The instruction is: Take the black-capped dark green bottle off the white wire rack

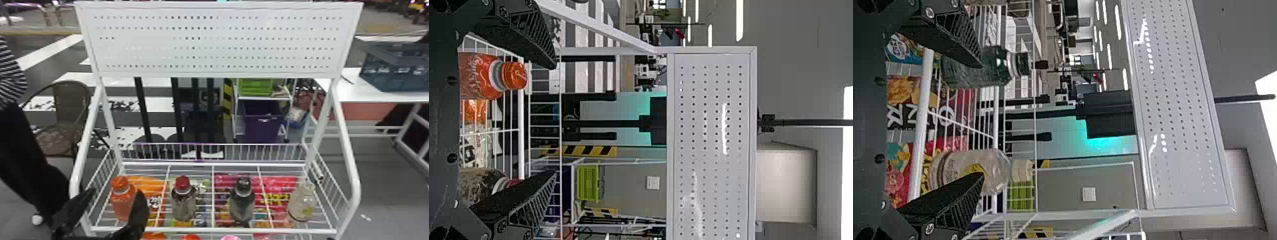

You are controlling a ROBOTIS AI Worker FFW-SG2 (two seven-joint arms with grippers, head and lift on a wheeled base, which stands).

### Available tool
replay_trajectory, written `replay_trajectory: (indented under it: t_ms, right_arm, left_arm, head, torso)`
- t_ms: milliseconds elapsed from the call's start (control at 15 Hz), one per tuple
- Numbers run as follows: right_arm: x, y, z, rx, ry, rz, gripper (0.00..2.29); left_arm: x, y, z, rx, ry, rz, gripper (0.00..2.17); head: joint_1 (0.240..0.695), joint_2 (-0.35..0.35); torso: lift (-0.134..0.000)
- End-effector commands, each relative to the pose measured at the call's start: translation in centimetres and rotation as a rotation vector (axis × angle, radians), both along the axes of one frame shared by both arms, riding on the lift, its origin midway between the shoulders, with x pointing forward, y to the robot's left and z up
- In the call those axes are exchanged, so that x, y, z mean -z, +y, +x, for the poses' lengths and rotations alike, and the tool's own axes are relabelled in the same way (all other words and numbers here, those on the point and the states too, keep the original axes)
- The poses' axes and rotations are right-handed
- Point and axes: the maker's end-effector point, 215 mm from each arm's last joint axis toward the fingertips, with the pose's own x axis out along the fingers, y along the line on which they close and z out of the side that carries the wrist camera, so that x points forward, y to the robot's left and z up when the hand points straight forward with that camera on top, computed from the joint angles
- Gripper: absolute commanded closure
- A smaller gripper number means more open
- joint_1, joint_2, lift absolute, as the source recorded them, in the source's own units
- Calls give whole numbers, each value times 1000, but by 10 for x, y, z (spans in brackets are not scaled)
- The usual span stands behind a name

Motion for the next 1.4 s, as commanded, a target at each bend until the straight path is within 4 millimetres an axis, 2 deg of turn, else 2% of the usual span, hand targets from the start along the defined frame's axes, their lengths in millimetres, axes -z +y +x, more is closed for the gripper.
replay_trajectory:
  t_ms: [0, 133, 467, 600, 1333]
  right_arm:
    - [34, 38, 12, -42, 13, -6, 130]
    - [51, 60, 31, -52, 28, -34, 130]
    - [36, 82, 90, -39, -3, -30, 134]
    - [38, 89, 112, -46, 20, -42, 134]
    - [61, 120, 175, -101, 148, -98, 167]
  left_arm:
    - [-1, -1, 0, 3, -1, -3, 144]
    - [1, -2, 0, 6, 2, -2, 144]
    - [6, -3, -1, 12, 18, 0, 144]
    - [4, -5, 0, 17, 16, 0, 144]
    - [10, -1, 3, 14, 28, 8, 144]
  head:
    - [499, 0]
    - [499, 0]
    - [499, 0]
    - [499, 0]
    - [499, 0]
  torso:
    - [0]
    - [0]
    - [0]
    - [0]
    - [0]
